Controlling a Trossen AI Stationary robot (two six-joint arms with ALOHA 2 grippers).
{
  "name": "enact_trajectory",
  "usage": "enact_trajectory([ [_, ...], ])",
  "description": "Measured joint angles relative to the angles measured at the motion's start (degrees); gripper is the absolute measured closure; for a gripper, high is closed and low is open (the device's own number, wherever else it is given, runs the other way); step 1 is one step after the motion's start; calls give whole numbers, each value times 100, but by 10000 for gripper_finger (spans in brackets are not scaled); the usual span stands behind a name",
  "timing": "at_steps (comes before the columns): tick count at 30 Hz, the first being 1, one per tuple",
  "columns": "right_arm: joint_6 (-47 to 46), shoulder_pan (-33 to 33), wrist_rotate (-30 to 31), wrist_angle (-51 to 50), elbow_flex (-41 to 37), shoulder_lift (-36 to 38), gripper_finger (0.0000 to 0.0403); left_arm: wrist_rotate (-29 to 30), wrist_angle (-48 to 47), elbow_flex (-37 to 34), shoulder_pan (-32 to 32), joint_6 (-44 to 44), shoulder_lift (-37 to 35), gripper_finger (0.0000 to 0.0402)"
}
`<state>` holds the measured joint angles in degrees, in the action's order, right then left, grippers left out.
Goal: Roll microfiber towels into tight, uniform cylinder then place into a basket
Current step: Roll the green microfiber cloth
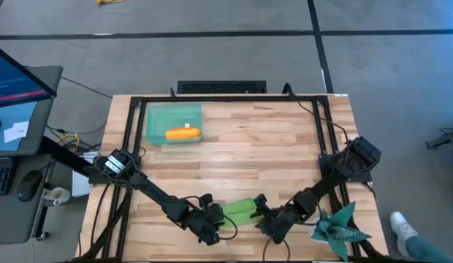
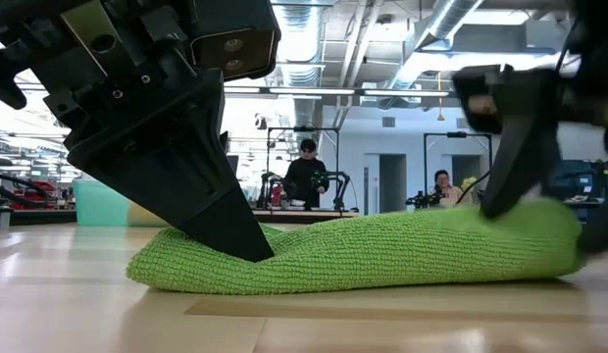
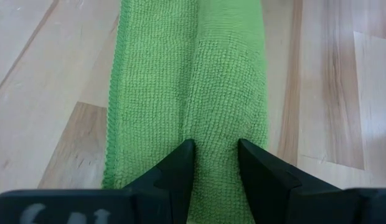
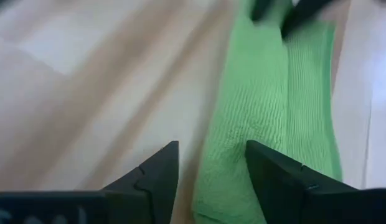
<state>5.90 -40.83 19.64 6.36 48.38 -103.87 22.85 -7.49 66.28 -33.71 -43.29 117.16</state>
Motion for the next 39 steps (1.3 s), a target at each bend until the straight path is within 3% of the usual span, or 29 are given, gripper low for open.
enact_trajectory([
  [19, -1751, 407, -165, -333, 37, -417, 237, 54, 161, -12, 4, 236, 0, 276],
  [32, -2346, 423, -97, -333, 20, -420, 329, 46, 201, -4, 0, 227, 4, 170],
  [39, -2731, 423, -177, -333, 20, -411, 356, 50, 216, -7, 0, 634, 4, 153],
])
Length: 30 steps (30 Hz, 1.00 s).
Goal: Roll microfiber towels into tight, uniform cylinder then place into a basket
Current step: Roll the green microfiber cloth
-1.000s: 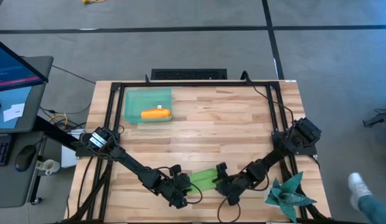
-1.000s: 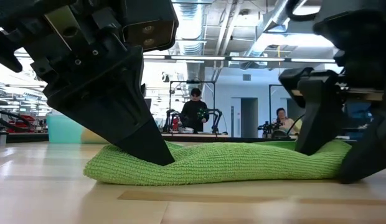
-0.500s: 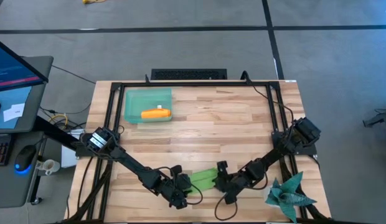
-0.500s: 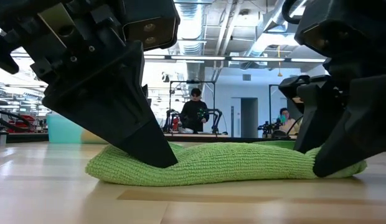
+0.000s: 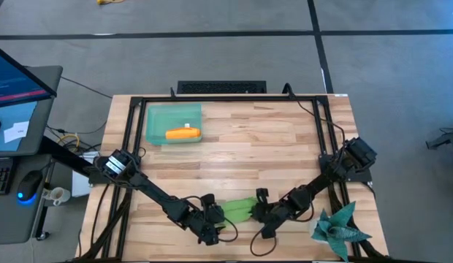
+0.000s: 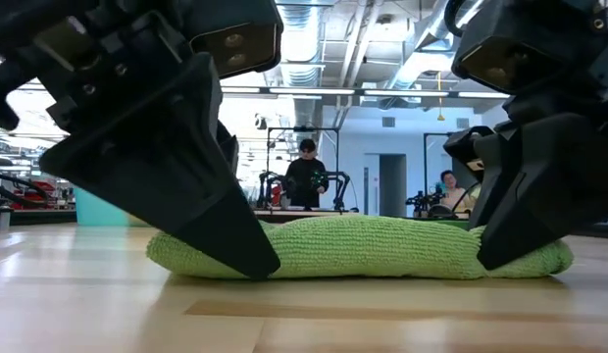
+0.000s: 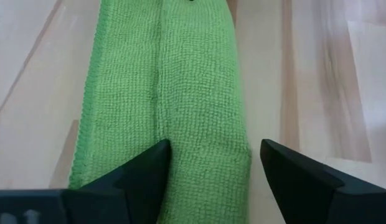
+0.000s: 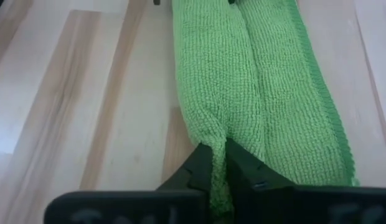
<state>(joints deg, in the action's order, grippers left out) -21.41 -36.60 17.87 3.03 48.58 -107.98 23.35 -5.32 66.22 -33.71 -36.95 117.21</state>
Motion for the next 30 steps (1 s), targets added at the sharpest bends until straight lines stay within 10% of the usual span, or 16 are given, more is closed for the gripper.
enact_trajectory([
  [13, -222, 0, -87, 11, 0, 2, 363, 982, -2358, 1357, -329, 727, 37, 152],
  [30, -262, 41, -201, 109, -12, 2, 363, 1616, -2287, 1379, -524, 1144, 501, 152],
])
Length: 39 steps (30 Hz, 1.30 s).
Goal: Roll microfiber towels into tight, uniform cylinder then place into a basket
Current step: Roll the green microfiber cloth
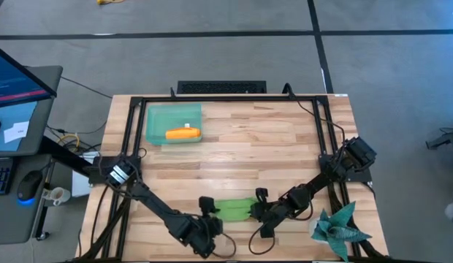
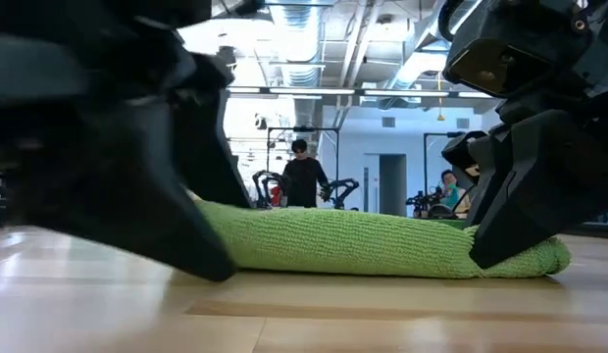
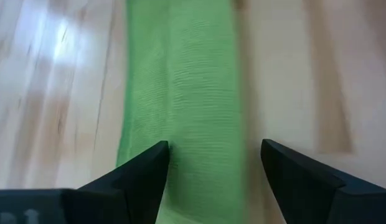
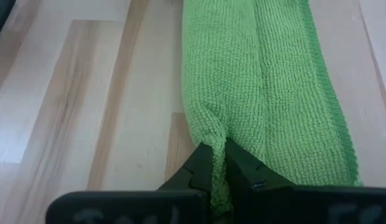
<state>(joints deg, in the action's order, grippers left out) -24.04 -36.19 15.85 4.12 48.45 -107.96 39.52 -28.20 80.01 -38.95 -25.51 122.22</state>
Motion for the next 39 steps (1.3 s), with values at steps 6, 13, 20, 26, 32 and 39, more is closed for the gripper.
enact_trajectory([
  [6, -56, -20, -100, 46, -1, -2, 363, -378, -40, -177, 170, -759, -60, 181],
  [13, -610, 109, -936, 70, 4, 92, 363, -796, 138, -228, 183, -990, -76, 340],
  [20, -1382, 502, -2965, 292, -3, 123, 363, -1924, 296, -224, 331, -1724, -212, 374],
  [26, -2071, 825, -4507, 401, -5, 107, 363, -3902, 834, -229, 656, -2387, -300, 377],
  [32, -2642, 1065, -5320, 498, -5, 79, 363, -4919, 1281, -239, 830, -2808, -300, 382],
  [39, -3471, 1453, -5103, 431, -7, -50, 364, -4990, 1156, -253, 854, -2877, -300, 380],
])
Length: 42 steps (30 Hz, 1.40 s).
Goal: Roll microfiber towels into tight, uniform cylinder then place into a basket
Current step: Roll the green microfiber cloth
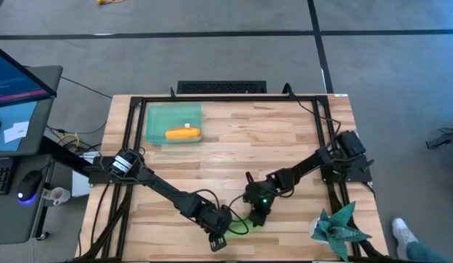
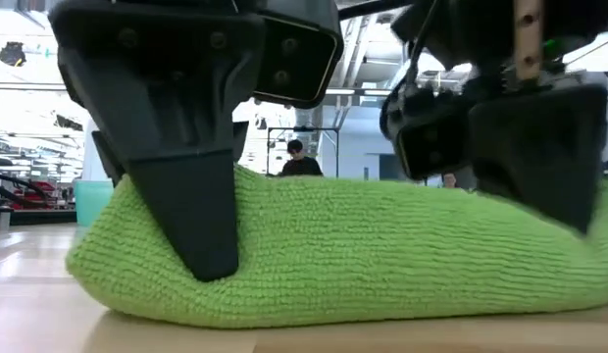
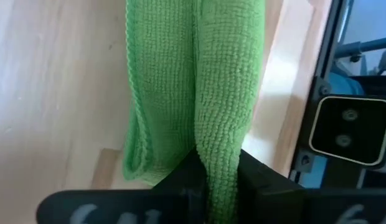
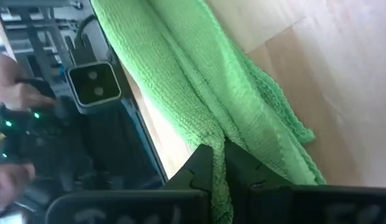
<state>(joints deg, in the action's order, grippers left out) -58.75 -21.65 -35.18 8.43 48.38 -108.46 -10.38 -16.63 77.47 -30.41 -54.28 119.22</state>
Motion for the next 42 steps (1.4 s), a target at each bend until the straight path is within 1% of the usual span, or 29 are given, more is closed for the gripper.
enact_trajectory([
  [5, -489, 155, -108, 133, 34, -241, 368, 2, -97, 0, -9, 10, 0, 380],
  [10, -814, 168, -7, 241, 42, -242, 367, 14, -286, 5, -14, 242, -9, 380],
  [14, -840, 207, 83, 264, 38, -232, 370, 280, -381, 11, -41, 401, -19, 380],
  [16, -838, 208, 114, 264, 37, -232, 370, 360, -390, 11, -45, 614, -20, 379],
  [19, -807, 208, 138, 260, 37, -232, 368, 414, -407, 9, -47, 791, -20, 360],
  [27, -740, 209, 285, 247, 35, -228, 369, 574, -399, 9, -63, 1086, -24, 272],
  [30, -735, 208, 310, 245, 33, -228, 367, 496, -399, 11, -57, 1246, -24, 251],
  [33, -727, 210, 324, 245, 33, -228, 369, 508, -401, 9, -67, 1316, -29, 244],
  [37, -730, 210, 358, 247, 33, -228, 371, 881, -566, 5, -201, 1419, -100, 246],
  [42, -735, 215, 372, 271, 28, -228, 368, 1420, -1084, -16, -478, 1310, -297, 252],
])
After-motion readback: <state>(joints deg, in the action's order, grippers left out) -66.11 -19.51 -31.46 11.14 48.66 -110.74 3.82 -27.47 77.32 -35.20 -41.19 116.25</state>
